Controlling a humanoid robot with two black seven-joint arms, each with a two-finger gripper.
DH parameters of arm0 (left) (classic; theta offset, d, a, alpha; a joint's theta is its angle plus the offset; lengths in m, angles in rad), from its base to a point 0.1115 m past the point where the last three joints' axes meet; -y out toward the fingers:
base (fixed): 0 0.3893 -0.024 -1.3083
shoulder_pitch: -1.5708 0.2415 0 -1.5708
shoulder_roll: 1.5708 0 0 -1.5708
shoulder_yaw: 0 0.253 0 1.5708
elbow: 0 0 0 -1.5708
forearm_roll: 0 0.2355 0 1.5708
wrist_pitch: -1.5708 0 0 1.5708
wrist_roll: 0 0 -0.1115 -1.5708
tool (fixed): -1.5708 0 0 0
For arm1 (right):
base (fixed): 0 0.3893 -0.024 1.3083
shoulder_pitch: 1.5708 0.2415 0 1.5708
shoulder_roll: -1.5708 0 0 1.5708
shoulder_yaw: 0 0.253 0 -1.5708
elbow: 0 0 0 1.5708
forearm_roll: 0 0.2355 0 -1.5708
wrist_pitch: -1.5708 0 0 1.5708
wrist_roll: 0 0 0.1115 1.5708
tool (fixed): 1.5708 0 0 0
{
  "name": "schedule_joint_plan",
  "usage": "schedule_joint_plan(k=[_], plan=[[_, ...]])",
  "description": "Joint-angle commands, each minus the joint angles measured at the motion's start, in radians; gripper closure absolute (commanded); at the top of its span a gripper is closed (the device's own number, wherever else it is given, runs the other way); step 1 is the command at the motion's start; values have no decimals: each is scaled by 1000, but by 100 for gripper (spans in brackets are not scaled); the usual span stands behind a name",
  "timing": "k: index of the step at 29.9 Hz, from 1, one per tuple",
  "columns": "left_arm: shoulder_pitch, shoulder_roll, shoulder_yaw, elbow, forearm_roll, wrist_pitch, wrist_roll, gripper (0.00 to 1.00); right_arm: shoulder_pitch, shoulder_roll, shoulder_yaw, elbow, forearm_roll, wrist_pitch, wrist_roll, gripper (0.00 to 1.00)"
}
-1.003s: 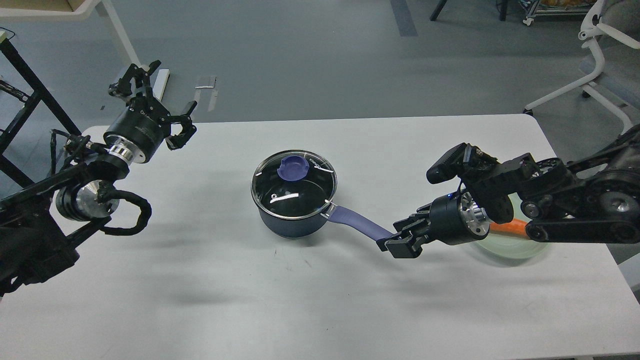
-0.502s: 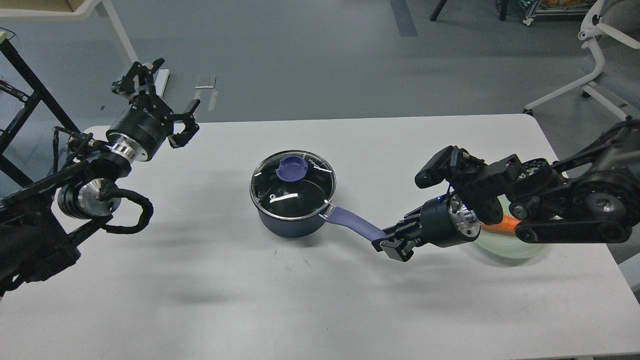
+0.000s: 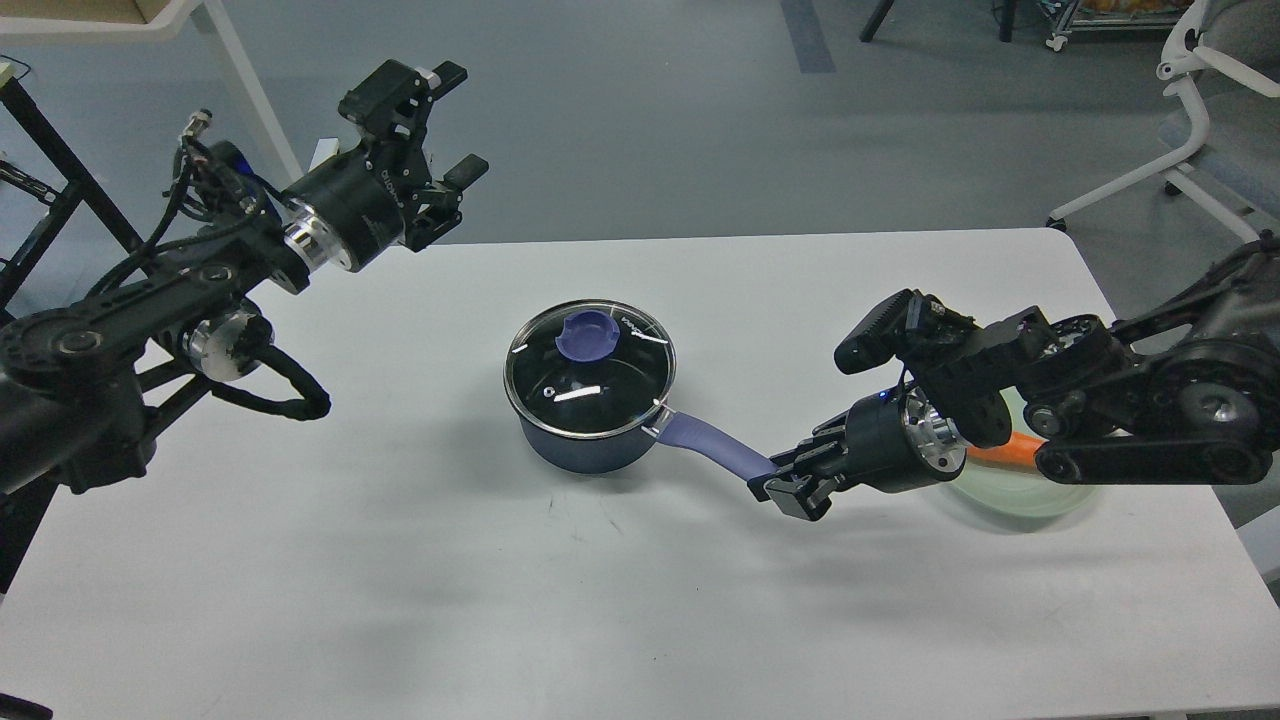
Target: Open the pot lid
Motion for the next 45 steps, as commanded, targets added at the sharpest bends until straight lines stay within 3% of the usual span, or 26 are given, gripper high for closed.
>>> schedule_joint_plan(k=[1,8,12,20,24,29,37,41,45], plan=[[-28,-14,2,-78,321,6,0,0,5,0,2,-2,-1,0,0,80],[-28,-118,26,-113,931,30,3,0,3,8,5,-6,-1,0,2,80],[-27,-135,115,-98,1116,127,6,0,-4,2,5,-7,-1,0,3,80],[-84,-152,286,69,1135,248,20,0,-4,8,6,-7,-2,0,3,80],[-84,-150,358,111,1130,299,3,0,-1,12,6,-12,-2,0,3,80],[-79,-155,399,106,1116,323,-37,0,5,12,6,-12,-2,2,4,80],[-84,-155,401,132,1118,334,-35,2,2,14,6,-12,-2,0,3,80],[-79,-155,407,143,1124,339,-40,10,3,14,6,-10,-2,2,4,79],[-79,-153,419,143,1122,349,-40,12,0,15,6,-10,-2,2,4,79]])
